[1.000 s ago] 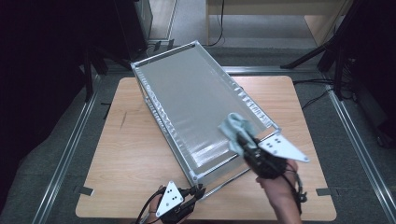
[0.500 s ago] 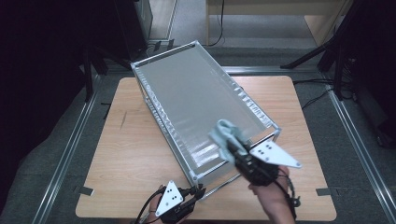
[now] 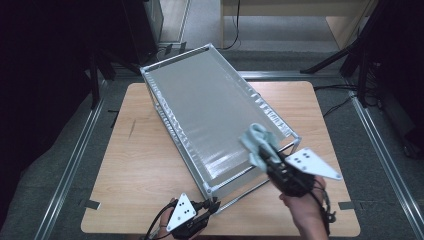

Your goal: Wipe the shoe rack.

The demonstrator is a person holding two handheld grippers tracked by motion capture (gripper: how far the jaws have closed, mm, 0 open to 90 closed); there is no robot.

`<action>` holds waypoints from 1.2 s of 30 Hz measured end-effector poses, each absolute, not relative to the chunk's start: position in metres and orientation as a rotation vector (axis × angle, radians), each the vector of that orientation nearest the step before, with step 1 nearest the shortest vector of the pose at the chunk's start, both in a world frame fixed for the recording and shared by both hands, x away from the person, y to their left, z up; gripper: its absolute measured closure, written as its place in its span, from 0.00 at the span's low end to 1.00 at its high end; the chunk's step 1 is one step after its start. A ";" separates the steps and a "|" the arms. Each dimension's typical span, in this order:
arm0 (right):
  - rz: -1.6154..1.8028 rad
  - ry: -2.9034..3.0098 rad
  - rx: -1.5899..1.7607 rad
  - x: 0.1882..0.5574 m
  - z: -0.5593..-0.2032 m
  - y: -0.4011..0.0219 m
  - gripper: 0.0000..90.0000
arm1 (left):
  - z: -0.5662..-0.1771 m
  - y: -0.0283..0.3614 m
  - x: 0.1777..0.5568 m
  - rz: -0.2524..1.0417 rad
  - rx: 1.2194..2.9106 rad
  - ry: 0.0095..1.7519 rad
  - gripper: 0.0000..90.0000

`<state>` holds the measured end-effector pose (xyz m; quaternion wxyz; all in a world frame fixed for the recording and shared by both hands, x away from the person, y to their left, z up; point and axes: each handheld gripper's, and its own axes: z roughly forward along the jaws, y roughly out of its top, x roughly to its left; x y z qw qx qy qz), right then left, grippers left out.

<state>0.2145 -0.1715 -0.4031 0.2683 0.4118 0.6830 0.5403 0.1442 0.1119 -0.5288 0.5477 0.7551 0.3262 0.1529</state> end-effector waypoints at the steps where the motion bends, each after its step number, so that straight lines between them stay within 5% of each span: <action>1: 1.457 1.842 1.111 0.215 -0.403 -0.171 0.84 | -0.529 0.112 0.144 0.361 1.789 0.773 0.89; 11: 1.397 1.665 1.273 0.215 -0.407 -0.230 0.85 | -0.528 0.110 0.146 0.360 1.793 0.770 0.89; 27: 1.497 2.031 0.892 0.157 -0.407 -0.127 0.86 | -0.528 0.107 0.151 0.357 1.790 0.768 0.89; 36: 1.390 1.858 1.100 0.185 -0.418 -0.186 0.86 | -0.528 0.106 0.152 0.358 1.801 0.760 0.89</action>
